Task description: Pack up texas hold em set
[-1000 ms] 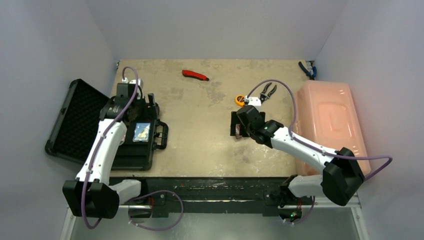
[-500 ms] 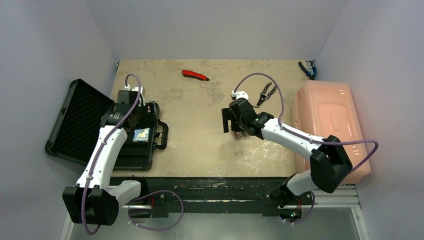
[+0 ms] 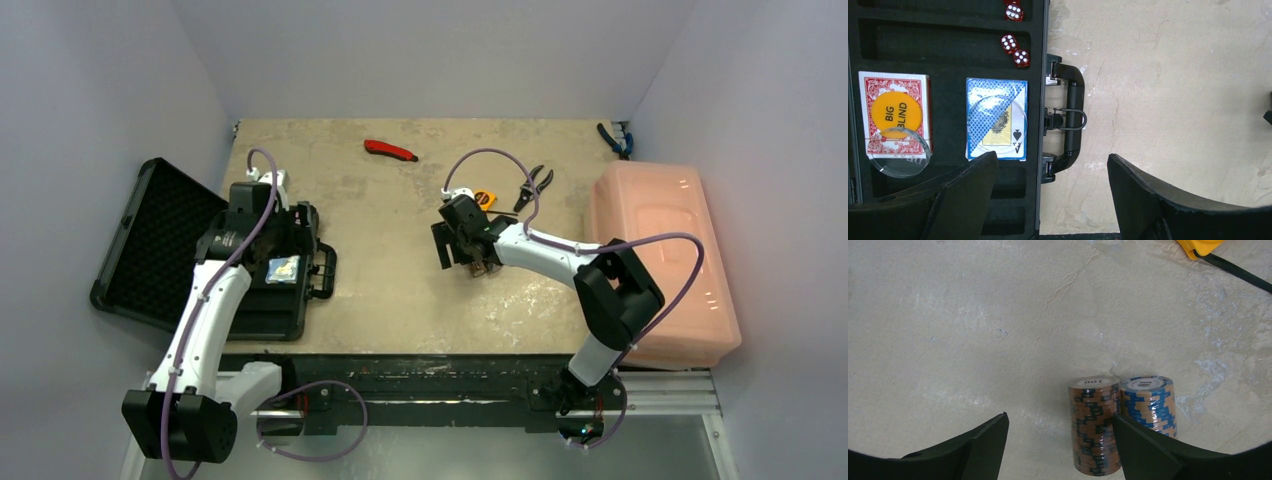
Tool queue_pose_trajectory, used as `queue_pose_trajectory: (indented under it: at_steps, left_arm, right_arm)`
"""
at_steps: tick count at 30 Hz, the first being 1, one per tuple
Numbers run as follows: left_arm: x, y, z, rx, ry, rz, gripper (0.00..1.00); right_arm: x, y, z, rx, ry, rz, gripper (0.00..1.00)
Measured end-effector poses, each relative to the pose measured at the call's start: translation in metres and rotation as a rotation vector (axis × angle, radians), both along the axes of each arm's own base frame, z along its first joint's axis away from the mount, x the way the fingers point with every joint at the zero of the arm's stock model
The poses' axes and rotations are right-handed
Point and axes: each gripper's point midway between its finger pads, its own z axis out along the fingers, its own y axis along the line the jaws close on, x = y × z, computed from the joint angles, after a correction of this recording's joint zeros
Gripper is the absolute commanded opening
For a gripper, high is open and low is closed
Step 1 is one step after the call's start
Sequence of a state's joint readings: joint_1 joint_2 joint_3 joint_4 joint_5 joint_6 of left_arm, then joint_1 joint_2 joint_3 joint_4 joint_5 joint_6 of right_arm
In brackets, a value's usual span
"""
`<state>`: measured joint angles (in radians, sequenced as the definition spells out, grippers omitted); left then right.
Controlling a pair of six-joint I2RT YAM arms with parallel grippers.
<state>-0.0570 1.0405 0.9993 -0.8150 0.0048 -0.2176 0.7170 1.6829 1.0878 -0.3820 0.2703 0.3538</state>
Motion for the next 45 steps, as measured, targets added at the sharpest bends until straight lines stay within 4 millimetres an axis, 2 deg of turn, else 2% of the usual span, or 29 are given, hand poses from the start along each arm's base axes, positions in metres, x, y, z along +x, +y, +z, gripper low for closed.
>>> queue_pose_trajectory:
  at_steps: [12, 29, 32, 37, 43, 45]
  left_arm:
    - [0.001, -0.007, 0.003, -0.028, -0.014, -0.026, 0.80]
    - [0.002, -0.009, 0.003, -0.038, -0.014, -0.035, 0.79]
    - [0.002, -0.009, 0.002, -0.040, -0.010, -0.036, 0.79]
    - [0.002, -0.011, 0.000, -0.045, -0.003, -0.041, 0.79]
    - [0.002, -0.013, 0.000, -0.053, 0.001, -0.048, 0.79]
    - [0.002, -0.013, 0.000, -0.056, 0.001, -0.051, 0.79]
  right_arm:
    - [0.002, -0.013, -0.007, -0.049, -0.007, -0.018, 0.70]
    - [-0.018, -0.034, -0.030, -0.109, 0.053, -0.037, 0.59]
    - [-0.019, -0.036, -0.032, -0.113, 0.057, -0.039, 0.52]
    - [-0.017, -0.035, -0.032, -0.107, 0.051, -0.041, 0.35]
    - [-0.016, -0.035, -0.032, -0.104, 0.048, -0.041, 0.06]
    - [-0.016, -0.034, -0.032, -0.104, 0.048, -0.041, 0.01]
